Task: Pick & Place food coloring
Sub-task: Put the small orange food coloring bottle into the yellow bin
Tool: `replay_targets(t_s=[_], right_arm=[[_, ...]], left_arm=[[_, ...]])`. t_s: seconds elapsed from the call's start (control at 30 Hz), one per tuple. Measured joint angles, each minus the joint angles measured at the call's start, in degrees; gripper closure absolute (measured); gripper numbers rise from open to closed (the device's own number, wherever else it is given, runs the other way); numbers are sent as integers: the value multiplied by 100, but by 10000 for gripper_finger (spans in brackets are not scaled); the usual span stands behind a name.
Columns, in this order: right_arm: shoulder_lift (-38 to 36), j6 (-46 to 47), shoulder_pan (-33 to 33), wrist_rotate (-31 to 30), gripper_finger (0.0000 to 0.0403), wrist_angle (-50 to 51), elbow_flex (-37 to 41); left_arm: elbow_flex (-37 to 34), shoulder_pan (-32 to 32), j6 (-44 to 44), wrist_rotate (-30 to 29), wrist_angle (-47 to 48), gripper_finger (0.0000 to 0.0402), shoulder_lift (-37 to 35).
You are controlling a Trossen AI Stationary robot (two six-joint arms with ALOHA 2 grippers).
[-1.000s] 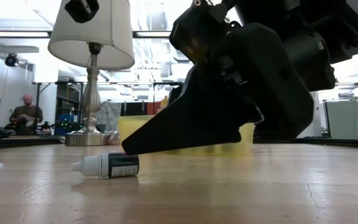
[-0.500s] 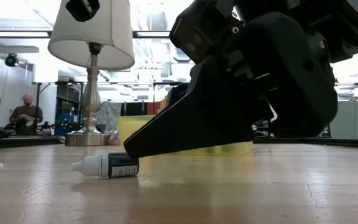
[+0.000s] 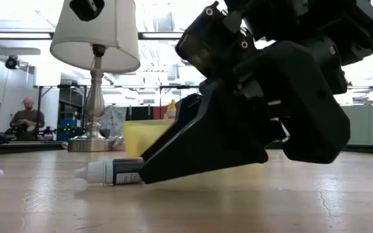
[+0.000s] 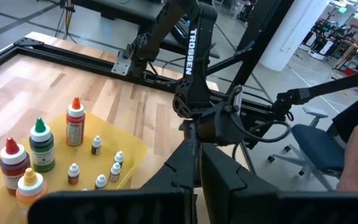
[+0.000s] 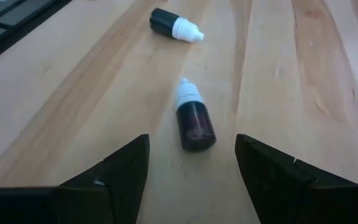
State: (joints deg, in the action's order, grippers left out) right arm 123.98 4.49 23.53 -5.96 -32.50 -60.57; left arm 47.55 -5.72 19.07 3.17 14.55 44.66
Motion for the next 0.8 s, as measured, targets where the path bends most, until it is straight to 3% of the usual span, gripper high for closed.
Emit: replay_targets(t_s=[0.8], right_arm=[[11,-168,-35,61,180,774,-499]], left_arm=[[0,0,11,-85,-3,401,0]])
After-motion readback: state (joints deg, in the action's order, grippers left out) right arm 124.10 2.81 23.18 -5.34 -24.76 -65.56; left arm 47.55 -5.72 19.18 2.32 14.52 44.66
